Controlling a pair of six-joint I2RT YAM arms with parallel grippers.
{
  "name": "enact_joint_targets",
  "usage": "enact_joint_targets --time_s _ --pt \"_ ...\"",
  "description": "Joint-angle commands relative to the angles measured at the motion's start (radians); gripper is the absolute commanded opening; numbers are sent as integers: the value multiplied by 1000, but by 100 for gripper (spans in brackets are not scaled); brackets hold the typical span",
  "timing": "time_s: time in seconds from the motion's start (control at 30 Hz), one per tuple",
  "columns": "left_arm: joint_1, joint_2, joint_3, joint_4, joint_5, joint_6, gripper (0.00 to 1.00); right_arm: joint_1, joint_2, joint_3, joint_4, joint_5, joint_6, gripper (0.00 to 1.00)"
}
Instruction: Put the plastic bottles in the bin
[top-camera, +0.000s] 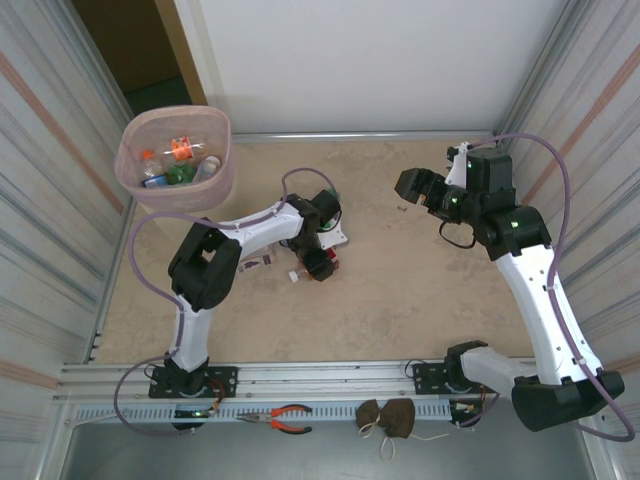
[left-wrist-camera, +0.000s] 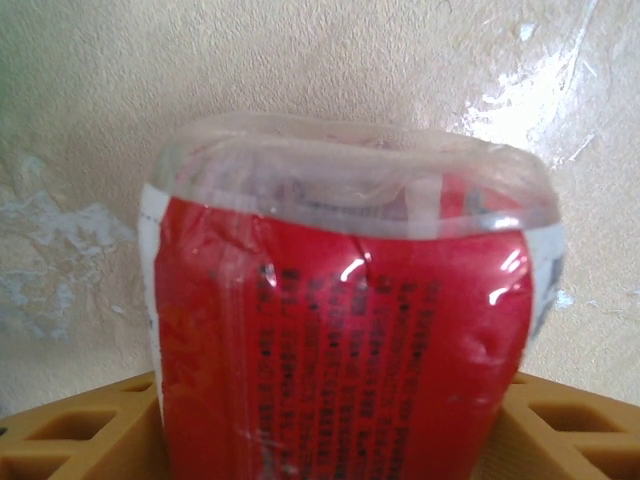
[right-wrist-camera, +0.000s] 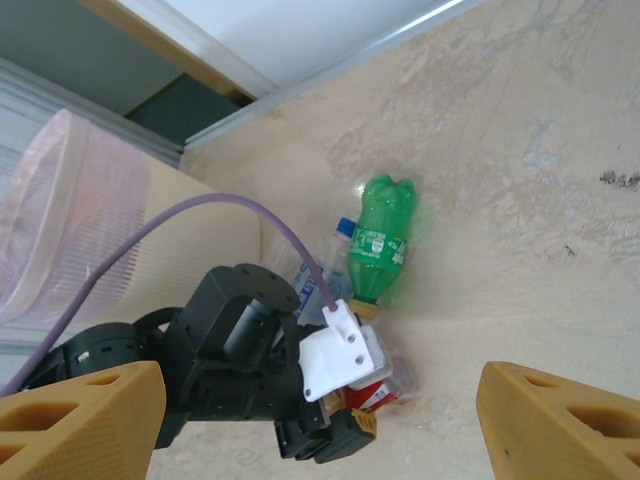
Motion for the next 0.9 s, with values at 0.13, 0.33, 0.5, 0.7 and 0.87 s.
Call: enact_joint_targets --time_s 0.13,0.33,0.5,0.7,0.87 --pt "-10 -2 0 -13 -9 -7 60 -7 -27 -9 -12 7 -6 80" --pt "-11 -69 8 -16 -7 -9 56 -7 -28 -7 -14 10 -9 80" --pt "-7 -153 30 -21 -5 -15 56 -7 -24 -7 -14 9 -10 80" --pt "23 -253 87 -47 2 -17 56 -9 -18 0 -10 7 -13 81" --pt "90 -343 158 -83 35 -17 56 -9 -14 -2 -5 1 -14 81"
